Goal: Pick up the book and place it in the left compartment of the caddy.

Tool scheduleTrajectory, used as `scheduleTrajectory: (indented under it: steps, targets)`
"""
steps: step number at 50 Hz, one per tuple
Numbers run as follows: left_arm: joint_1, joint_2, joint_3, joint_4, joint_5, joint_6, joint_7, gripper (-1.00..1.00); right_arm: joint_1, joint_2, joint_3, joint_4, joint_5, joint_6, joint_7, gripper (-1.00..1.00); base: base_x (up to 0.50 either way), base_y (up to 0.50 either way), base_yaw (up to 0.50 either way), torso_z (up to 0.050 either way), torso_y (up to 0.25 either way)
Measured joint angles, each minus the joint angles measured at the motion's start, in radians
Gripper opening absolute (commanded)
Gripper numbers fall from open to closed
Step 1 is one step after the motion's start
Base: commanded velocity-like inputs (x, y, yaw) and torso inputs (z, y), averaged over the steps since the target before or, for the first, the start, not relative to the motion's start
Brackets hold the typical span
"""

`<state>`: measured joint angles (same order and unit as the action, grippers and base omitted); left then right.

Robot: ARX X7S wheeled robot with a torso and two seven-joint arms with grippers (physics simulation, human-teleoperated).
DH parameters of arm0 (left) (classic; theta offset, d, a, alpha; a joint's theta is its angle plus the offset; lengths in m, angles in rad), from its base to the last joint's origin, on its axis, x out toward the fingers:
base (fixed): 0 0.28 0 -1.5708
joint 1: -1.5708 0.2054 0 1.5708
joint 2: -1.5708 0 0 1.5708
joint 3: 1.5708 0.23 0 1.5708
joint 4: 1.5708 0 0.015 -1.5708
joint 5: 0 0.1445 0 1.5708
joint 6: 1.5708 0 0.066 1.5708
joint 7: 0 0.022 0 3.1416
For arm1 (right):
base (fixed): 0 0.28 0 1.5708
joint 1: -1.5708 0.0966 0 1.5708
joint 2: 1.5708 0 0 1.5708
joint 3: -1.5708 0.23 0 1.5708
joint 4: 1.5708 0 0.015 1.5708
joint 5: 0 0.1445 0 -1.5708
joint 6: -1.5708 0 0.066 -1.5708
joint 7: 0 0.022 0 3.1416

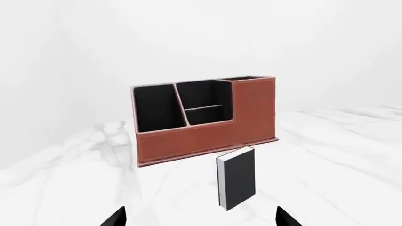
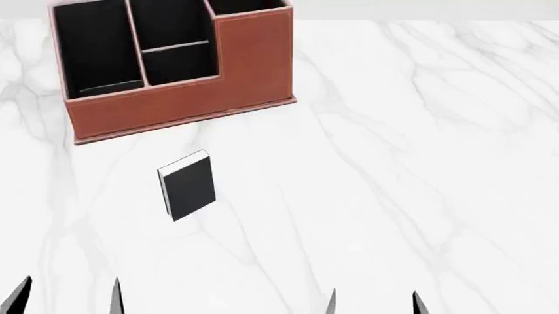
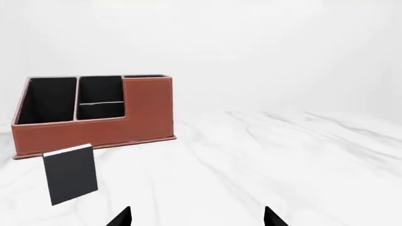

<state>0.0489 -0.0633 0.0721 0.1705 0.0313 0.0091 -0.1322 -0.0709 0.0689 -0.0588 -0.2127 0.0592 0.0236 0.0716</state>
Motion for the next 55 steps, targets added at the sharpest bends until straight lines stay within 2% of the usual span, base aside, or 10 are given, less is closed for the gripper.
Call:
scheduleTrajectory:
  steps: [11,21,43,55]
  targets:
    - [0.092,-0.022,0.005,0.238,0.034,0.001,-0.053,1.00,-0.099,0.028,0.009,-0.227,0.025,-0.014,0.031,1.00,0.00,0.00,0.00,0.000,0.000]
    - [0.153,-0.040,0.007,0.357,0.050,0.037,-0.091,1.00,-0.162,0.044,0.011,-0.334,0.032,-0.065,0.053,1.00,0.00,0.00,0.00,0.000,0.000]
    - [0.205,-0.076,0.020,0.399,0.082,0.159,-0.156,1.00,-0.186,0.058,0.005,-0.339,0.006,-0.171,0.109,1.00,0.00,0.00,0.00,0.000,0.000]
    - [0.208,-0.090,0.029,0.398,0.087,0.178,-0.173,1.00,-0.179,0.069,-0.003,-0.327,-0.005,-0.184,0.129,1.00,0.00,0.11,0.00,0.000,0.000]
